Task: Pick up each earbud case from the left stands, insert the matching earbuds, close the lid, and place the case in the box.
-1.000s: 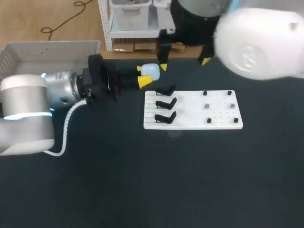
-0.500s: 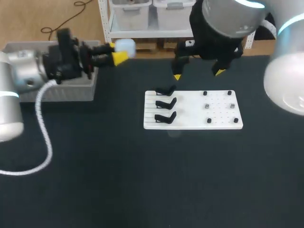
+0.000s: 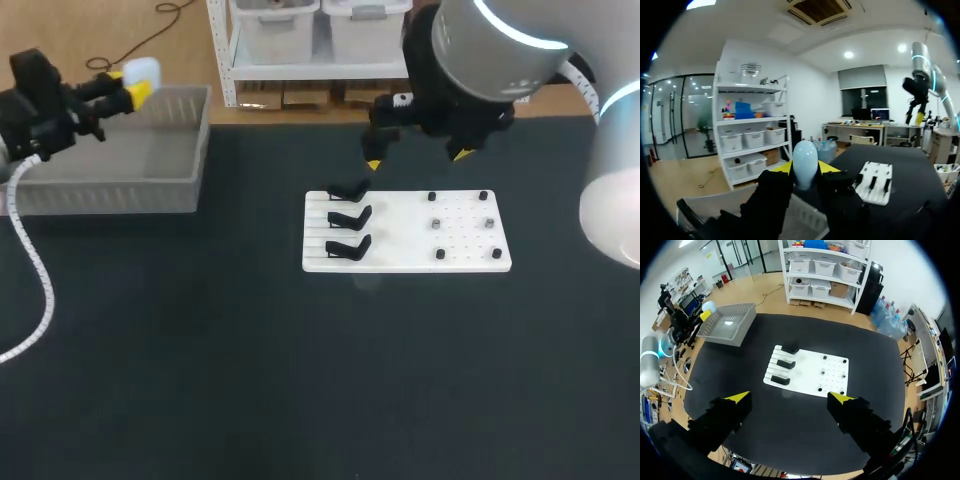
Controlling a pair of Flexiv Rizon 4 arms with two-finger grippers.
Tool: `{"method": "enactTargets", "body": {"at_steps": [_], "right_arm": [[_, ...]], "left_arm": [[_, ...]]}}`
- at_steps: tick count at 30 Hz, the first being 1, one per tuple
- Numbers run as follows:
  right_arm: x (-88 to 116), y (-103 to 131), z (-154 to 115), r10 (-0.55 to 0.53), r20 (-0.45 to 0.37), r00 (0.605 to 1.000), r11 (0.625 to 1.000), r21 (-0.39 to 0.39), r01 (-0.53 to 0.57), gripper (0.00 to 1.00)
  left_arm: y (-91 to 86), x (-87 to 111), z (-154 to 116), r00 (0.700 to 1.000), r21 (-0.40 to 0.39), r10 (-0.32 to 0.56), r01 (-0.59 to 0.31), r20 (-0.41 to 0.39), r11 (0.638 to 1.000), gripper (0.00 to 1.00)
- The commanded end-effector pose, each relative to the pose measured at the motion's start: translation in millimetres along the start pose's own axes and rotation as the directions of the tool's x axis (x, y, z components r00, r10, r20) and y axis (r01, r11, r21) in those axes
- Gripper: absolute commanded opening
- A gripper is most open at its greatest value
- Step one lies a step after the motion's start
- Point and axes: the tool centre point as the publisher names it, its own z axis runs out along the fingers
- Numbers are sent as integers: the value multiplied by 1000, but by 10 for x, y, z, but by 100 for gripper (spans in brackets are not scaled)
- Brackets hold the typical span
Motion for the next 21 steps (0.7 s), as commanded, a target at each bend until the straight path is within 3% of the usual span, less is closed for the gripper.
{"method": "enactTargets", "body": {"at_steps": [1, 6, 10, 11, 13, 14, 21], "right_arm": [[29, -12, 2, 2, 17, 1000, 1000, 0, -2, 100], [29, -12, 2, 2, 17, 1000, 1000, 0, -2, 100], [29, -12, 2, 2, 17, 1000, 1000, 0, -2, 100], [29, -12, 2, 2, 17, 1000, 1000, 0, -2, 100], [29, -12, 2, 2, 17, 1000, 1000, 0, -2, 100], [29, -12, 2, 2, 17, 1000, 1000, 0, -2, 100], [29, -12, 2, 2, 17, 1000, 1000, 0, -2, 100]], "left_arm": [[446, 194, 229, 997, -265, 41, -55, -59, 963, 0], [833, 420, 312, 993, -306, 30, -65, -116, 950, 0], [950, 526, 340, 988, -306, 27, -73, -152, 949, 0], [968, 543, 350, 987, -304, 28, -75, -158, 950, 20], [990, 563, 359, 986, -303, 25, -74, -162, 950, 77], [1005, 570, 357, 985, -309, 25, -78, -170, 948, 100], [993, 507, 273, 988, -306, 57, -99, -144, 947, 100]]}}
